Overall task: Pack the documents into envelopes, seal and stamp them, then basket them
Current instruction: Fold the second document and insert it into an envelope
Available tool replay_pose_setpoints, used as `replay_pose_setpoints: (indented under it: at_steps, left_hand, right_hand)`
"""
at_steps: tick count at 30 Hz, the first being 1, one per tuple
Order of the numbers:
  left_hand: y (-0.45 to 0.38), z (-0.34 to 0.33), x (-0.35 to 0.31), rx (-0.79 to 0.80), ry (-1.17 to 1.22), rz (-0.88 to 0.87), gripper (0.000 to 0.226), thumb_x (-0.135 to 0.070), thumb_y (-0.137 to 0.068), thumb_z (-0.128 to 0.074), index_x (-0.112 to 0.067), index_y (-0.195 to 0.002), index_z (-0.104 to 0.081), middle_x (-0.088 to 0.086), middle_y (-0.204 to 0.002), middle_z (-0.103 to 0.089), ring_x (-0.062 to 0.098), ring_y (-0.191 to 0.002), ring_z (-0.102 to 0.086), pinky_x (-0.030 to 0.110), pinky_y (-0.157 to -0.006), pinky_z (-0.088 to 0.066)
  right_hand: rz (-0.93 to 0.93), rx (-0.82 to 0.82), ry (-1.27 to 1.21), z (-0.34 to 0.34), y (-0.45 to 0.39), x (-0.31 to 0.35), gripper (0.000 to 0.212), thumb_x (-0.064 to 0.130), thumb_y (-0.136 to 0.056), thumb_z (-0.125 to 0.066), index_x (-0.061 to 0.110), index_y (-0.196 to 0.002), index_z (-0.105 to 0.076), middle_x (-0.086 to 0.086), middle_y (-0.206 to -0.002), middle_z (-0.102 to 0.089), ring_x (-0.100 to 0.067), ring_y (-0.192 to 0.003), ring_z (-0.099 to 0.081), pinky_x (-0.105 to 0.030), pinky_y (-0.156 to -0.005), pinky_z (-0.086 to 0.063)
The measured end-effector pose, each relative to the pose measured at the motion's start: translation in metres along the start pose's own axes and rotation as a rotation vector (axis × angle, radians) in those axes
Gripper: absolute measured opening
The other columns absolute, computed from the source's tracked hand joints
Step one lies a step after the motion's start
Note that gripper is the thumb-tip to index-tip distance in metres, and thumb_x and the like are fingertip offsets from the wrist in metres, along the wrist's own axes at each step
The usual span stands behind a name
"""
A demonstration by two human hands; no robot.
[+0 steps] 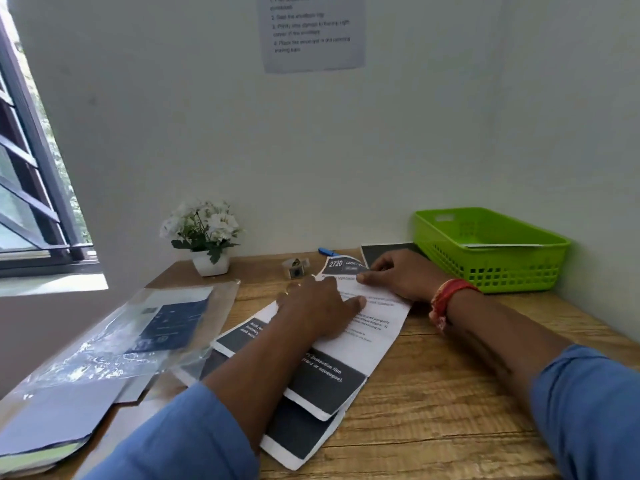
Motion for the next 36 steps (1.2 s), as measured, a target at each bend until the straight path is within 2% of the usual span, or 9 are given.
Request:
replay_pose_setpoints:
  at_steps: [6,12,16,21,23,27,32,34,36]
  left_hand:
    - [0.010,0.005,-0.004,-0.016,0.039,0.003,0.074,-0.075,-0.088,-0.043,-0.031,-0.147,-0.041,0.008,-0.156,-0.038,0.040,-0.140,-0.036,0.062,-0.109,-0.034]
    - [0.020,0.016,-0.009,-0.089,0.232,-0.098,0.031,-0.047,-0.098,-0.055,-0.030,-0.124,-0.057,-0.002,-0.136,-0.056,0.024,-0.126,-0.051,0.052,-0.107,-0.040]
    - [0.015,0.017,-0.013,-0.052,0.281,-0.150,0.023,-0.036,-0.098,-0.058,-0.031,-0.121,-0.061,-0.004,-0.133,-0.060,0.018,-0.120,-0.055,0.042,-0.103,-0.047]
    - [0.015,0.020,-0.013,-0.084,0.372,-0.233,0.020,-0.012,-0.096,-0.053,-0.027,-0.102,-0.066,-0.005,-0.116,-0.065,0.014,-0.106,-0.060,0.028,-0.087,-0.048]
    - [0.014,0.025,-0.010,-0.133,0.432,-0.215,0.027,-0.006,-0.092,-0.048,-0.022,-0.102,-0.067,-0.004,-0.110,-0.069,0.016,-0.104,-0.063,0.032,-0.088,-0.051]
    - [0.005,0.032,0.005,-0.228,0.650,-0.067,0.021,-0.010,-0.092,-0.045,-0.019,-0.105,-0.059,0.001,-0.096,-0.067,0.019,-0.089,-0.064,0.036,-0.078,-0.053]
    - [-0.011,0.033,-0.003,-0.143,0.415,-0.159,0.053,-0.033,-0.099,-0.058,-0.024,-0.145,-0.034,0.007,-0.102,-0.065,0.025,-0.094,-0.063,0.034,-0.082,-0.047]
    - [-0.010,0.024,-0.011,-0.111,0.233,-0.216,0.053,-0.036,-0.099,-0.058,-0.029,-0.148,-0.040,0.008,-0.133,-0.055,0.027,-0.119,-0.055,0.034,-0.099,-0.041]
    - [-0.007,0.015,-0.015,-0.090,0.169,-0.227,0.039,-0.040,-0.101,-0.053,-0.036,-0.140,-0.053,0.010,-0.160,-0.026,0.030,-0.142,-0.038,0.038,-0.111,-0.035]
  right_hand:
    - [0.133,0.092,-0.107,-0.009,-0.003,0.029,0.027,0.043,-0.081,-0.079,0.032,-0.102,-0.066,0.011,-0.098,-0.071,-0.007,-0.086,-0.069,-0.027,-0.081,-0.054]
    - [0.193,-0.005,-0.175,0.019,-0.003,0.043,0.019,0.028,-0.082,-0.080,0.023,-0.100,-0.074,0.002,-0.089,-0.075,-0.021,-0.084,-0.072,-0.036,-0.078,-0.057]
    - [0.168,0.109,-0.054,0.015,0.006,0.026,0.017,0.043,-0.084,-0.076,0.028,-0.092,-0.079,0.008,-0.088,-0.076,-0.014,-0.085,-0.072,-0.037,-0.084,-0.057]
    - [0.125,0.252,-0.163,0.011,0.020,0.025,0.063,0.074,-0.087,-0.050,0.019,-0.094,-0.080,-0.005,-0.093,-0.077,-0.021,-0.075,-0.068,-0.036,-0.074,-0.053]
    - [0.096,0.336,-0.210,0.000,0.025,0.024,0.052,0.060,-0.095,-0.052,0.016,-0.095,-0.080,-0.001,-0.094,-0.078,-0.018,-0.069,-0.064,-0.031,-0.067,-0.053]
    - [0.176,0.310,0.093,-0.014,0.023,0.023,0.008,0.032,-0.090,-0.073,0.029,-0.092,-0.079,0.017,-0.085,-0.074,0.000,-0.072,-0.063,-0.017,-0.068,-0.046]
    - [0.229,0.258,0.142,-0.020,0.015,0.029,0.006,0.025,-0.088,-0.075,0.030,-0.092,-0.077,0.018,-0.089,-0.072,0.001,-0.080,-0.062,-0.015,-0.070,-0.042]
    - [0.238,0.256,0.128,-0.021,0.013,0.028,0.007,0.026,-0.087,-0.076,0.029,-0.094,-0.078,0.019,-0.091,-0.072,0.001,-0.083,-0.063,-0.016,-0.073,-0.043]
    - [0.256,0.256,0.119,-0.022,0.013,0.030,0.008,0.026,-0.086,-0.077,0.028,-0.094,-0.078,0.020,-0.092,-0.071,0.001,-0.087,-0.064,-0.017,-0.077,-0.046]
Point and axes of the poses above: each hand's wrist, its own y-axis away from the middle knuckle, its own z-axis out of the back of the hand, x = y × z, the point moved 8 cm from there along -y, towards the middle knuckle
